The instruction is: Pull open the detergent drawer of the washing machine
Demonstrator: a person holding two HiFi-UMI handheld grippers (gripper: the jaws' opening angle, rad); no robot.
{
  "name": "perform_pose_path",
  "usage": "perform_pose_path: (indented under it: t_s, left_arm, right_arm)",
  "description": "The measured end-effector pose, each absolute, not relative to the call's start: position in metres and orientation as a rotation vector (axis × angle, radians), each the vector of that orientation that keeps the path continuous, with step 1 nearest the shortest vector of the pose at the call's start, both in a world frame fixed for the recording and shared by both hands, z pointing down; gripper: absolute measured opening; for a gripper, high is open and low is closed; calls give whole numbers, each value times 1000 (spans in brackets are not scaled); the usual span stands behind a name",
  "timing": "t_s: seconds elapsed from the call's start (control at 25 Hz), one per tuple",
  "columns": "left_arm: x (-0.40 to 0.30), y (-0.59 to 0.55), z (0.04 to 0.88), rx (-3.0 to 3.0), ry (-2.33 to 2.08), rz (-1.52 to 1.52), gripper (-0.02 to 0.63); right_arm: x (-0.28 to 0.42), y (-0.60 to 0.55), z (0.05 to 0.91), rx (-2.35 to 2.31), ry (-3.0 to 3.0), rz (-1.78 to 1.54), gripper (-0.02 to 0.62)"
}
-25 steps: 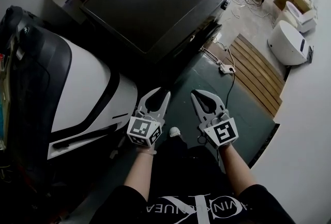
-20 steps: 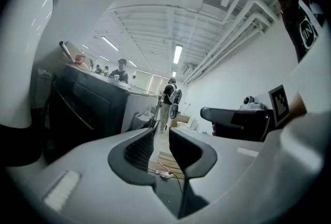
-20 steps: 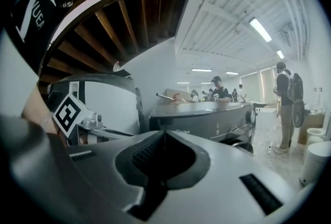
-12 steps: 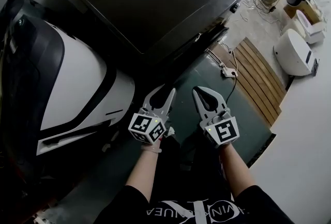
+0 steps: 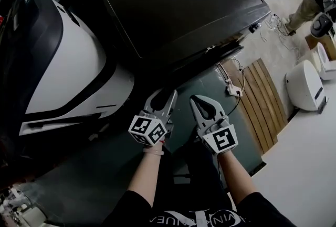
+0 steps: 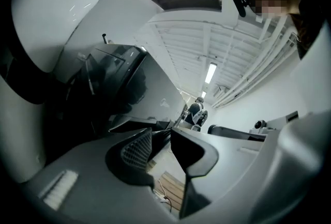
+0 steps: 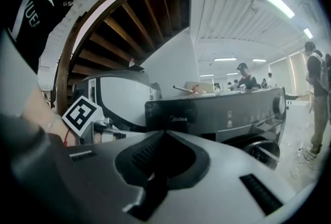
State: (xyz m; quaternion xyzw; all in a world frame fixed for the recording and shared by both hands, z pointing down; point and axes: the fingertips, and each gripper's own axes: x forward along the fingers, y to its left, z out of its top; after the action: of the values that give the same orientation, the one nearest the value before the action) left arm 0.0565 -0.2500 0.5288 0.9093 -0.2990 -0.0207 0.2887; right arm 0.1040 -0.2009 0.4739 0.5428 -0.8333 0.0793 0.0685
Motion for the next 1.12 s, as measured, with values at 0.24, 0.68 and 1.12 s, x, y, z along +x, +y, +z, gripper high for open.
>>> perform_pose_path:
  t_s: [0.24, 0.68, 1.12]
  left_arm:
    - [66, -267, 534, 2342, -918, -189, 107]
    - [80, -289, 539, 2192, -1010, -461, 142]
    - [76, -301, 531, 2058, -1024, -774, 146]
  right_arm:
    - [119, -211, 493, 1515, -2580, 250, 14]
    - [140, -222, 498, 1437, -2662, 300, 14]
    - [153, -223, 513, 1368, -2710, 298, 14]
